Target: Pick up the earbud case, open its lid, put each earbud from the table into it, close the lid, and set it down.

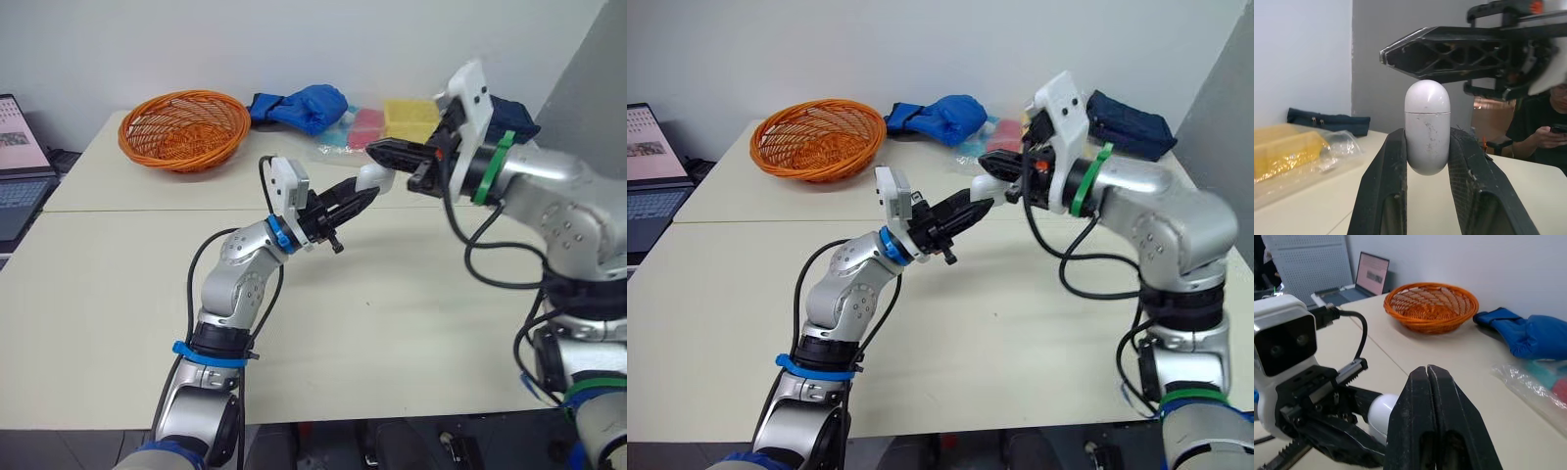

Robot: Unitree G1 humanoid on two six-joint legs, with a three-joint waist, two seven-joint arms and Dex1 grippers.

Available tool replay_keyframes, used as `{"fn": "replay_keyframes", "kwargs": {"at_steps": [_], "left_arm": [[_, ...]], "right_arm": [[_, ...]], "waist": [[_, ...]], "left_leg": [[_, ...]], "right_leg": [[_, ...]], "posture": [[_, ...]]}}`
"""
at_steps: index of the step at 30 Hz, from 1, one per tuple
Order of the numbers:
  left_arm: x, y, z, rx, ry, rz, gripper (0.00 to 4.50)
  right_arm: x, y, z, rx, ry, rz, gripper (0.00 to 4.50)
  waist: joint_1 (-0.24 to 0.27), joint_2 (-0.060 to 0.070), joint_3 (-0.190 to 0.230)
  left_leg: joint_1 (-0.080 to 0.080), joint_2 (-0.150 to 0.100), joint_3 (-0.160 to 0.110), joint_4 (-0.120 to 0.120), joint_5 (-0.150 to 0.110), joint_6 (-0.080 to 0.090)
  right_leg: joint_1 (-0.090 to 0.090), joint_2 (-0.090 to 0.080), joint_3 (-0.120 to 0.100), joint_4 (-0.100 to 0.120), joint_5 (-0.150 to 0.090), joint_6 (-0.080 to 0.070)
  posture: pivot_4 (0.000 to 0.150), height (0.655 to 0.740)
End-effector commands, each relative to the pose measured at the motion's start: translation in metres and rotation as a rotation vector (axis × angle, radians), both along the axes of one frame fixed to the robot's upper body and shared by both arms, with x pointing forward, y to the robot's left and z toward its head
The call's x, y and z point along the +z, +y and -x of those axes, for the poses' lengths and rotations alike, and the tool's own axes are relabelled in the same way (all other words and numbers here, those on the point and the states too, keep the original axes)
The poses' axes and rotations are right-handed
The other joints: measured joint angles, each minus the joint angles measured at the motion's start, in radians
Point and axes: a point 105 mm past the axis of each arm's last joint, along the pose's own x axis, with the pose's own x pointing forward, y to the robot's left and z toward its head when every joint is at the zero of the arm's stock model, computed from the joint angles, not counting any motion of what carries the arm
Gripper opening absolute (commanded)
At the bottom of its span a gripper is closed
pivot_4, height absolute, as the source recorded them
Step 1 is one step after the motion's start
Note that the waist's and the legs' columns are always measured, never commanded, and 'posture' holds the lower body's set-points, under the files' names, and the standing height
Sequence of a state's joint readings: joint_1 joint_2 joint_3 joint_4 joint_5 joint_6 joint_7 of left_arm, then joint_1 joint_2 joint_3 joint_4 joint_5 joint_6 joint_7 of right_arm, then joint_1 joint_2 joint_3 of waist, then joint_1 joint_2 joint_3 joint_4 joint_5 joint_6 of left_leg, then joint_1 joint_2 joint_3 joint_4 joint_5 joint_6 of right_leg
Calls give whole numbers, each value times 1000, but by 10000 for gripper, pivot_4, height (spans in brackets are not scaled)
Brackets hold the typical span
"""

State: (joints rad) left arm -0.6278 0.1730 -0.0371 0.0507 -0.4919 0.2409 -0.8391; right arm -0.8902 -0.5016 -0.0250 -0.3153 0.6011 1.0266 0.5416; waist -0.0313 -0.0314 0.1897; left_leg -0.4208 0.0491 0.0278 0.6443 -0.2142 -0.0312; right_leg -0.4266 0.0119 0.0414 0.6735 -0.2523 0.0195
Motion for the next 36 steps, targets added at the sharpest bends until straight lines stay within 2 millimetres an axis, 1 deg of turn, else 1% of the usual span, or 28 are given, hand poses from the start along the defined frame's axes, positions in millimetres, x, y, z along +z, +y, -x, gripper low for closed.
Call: {"fn": "replay_keyframes", "kwargs": {"at_steps": [1, 3, 6, 8, 9, 11, 12, 14, 15, 16, 17, 19, 20, 21, 23, 25, 28, 31, 33, 35, 36], "left_arm": [[33, -2, 11, -44, -131, 41, 7976], [29, 1, 8, -35, -122, 16, 7976], [24, 2, 5, -31, -90, -17, 7976], [6, 6, 0, -73, 52, -93, 7976], [-2, 10, -1, -98, 127, -117, 7976], [-15, 16, 0, -143, 248, -154, 7976], [-23, 21, -1, -150, 327, -158, 7976], [-40, 31, -10, -111, 511, -146, 7976], [-45, 35, -15, -80, 561, -121, 7976], [-51, 39, -18, -61, 638, -84, 7976], [-54, 41, -20, -53, 685, -58, 7976], [-64, 42, -16, -54, 747, -63, 7976], [-75, 43, -15, -32, 815, -64, 7976], [-83, 45, -14, -14, 865, -64, 7976], [-105, 48, -8, 25, 999, -76, 7976], [-114, 50, -4, 47, 1062, -76, 7976], [-120, 50, -3, 80, 1114, -68, 7976], [-126, 52, -2, 103, 1148, -70, 7976], [-135, 55, -1, 133, 1173, -89, 7976], [-137, 58, 0, 145, 1191, -79, 7976], [-136, 59, 0, 145, 1196, -74, 11462]], "right_arm": [[7, -20, -5, -61, -35, -35, 258], [18, -25, -1, -30, -57, -84, 258], [26, -28, 7, 27, -63, -129, 258], [23, -36, 18, 87, -53, -89, 3957], [17, -42, 22, 107, -37, -57, 6203], [6, -51, 28, 135, -3, -13, 12553], [-2, -56, 32, 155, 20, 7, 16850], [-22, -62, 41, 210, 48, 82, 23948], [-30, -62, 46, 236, 75, 88, 27131], [-39, -61, 50, 260, 99, 93, 31295], [-44, -60, 53, 274, 113, 92, 34357], [-59, -56, 60, 318, 116, 136, 41815], [-72, -53, 62, 331, 113, 168, 44642], [-81, -51, 64, 342, 110, 191, 44642], [-106, -53, 64, 332, 124, 229, 44642], [-122, -55, 65, 333, 123, 263, 44642], [-127, -54, 63, 331, 111, 256, 44642], [-129, -54, 62, 329, 97, 254, 44642], [-129, -53, 57, 314, 82, 249, 44642], [-128, -54, 52, 300, 70, 244, 44642], [-128, -55, 51, 296, 70, 245, 44911]], "waist": [[0, 0, 0], [3, 0, 0], [2, 0, 0], [1, 0, 0], [1, 0, 0], [0, 0, 0], [0, 0, 0], [1, 0, 0], [0, 0, 0], [0, 0, 0], [-1, 0, 0], [-4, 0, 0], [-4, 0, 0], [-4, 0, 0], [-3, 0, 0], [-2, -1, 0], [-3, -1, 0], [-3, -1, 0], [-3, -1, 0], [-3, -1, 0], [-3, -1, 0]], "left_leg": [[0, 0, 1, 1, 0, 0], [0, -1, 1, 1, 0, 0], [0, -2, 1, 1, 0, 0], [1, -1, 1, 0, 0, 0], [1, -1, 0, 0, 0, 0], [1, -1, 0, -1, 0, 0], [1, -1, 0, -1, 0, 0], [1, -1, 0, -1, 0, 0], [2, -1, 0, -1, 0, 0], [2, -1, 0, 0, 0, 0], [2, -1, 0, 0, 0, 0], [3, -1, 0, 1, 0, 0], [3, -1, 0, 1, 0, 0], [4, -1, 0, 0, 0, 0], [5, -1, -1, 0, 0, 0], [4, -1, -1, 0, 0, 0], [5, -1, 0, 1, 0, 0], [8, -2, 0, 1, 0, 0], [9, -2, 0, 1, 0, 0], [10, -2, 0, 1, 0, 0], [10, -2, 0, 1, 0, 0]], "right_leg": [[0, 0, 0, 0, 0, 0], [0, -1, -1, 0, 0, 0], [1, -1, -1, -1, 0, 1], [1, -1, 0, -1, 0, 1], [1, 0, -1, -1, 0, 0], [1, 0, -1, -1, 0, 0], [1, 0, -1, -1, 0, -1], [1, 0, -1, -1, -1, -1], [2, 0, -2, -1, -1, 0], [2, 0, -2, -1, -1, 0], [2, 0, -2, 0, -1, 0], [2, 0, -1, 1, -1, 1], [2, 0, -1, 1, -1, 1], [2, 0, -1, 1, -1, 1], [3, 0, -2, 1, -1, 0], [3, 0, -2, 1, -1, 1], [3, -1, -1, 2, -1, 1], [5, -1, 0, 3, 0, 1], [6, 0, 0, 4, -1, 1], [6, 0, 0, 4, -1, 1], [6, 0, 0, 4, -1, 1]], "posture": [[1500, 7400], [1500, 7400], [1500, 7400], [1500, 7400], [1500, 7400], [1500, 7400], [1500, 7400], [1500, 7400], [1500, 7400], [1500, 7400], [1500, 7400], [1500, 7400], [1500, 7400], [1500, 7400], [1500, 7400], [1500, 7400], [1500, 7400], [1500, 7400], [1500, 7400], [1500, 7400], [1500, 7400]]}}
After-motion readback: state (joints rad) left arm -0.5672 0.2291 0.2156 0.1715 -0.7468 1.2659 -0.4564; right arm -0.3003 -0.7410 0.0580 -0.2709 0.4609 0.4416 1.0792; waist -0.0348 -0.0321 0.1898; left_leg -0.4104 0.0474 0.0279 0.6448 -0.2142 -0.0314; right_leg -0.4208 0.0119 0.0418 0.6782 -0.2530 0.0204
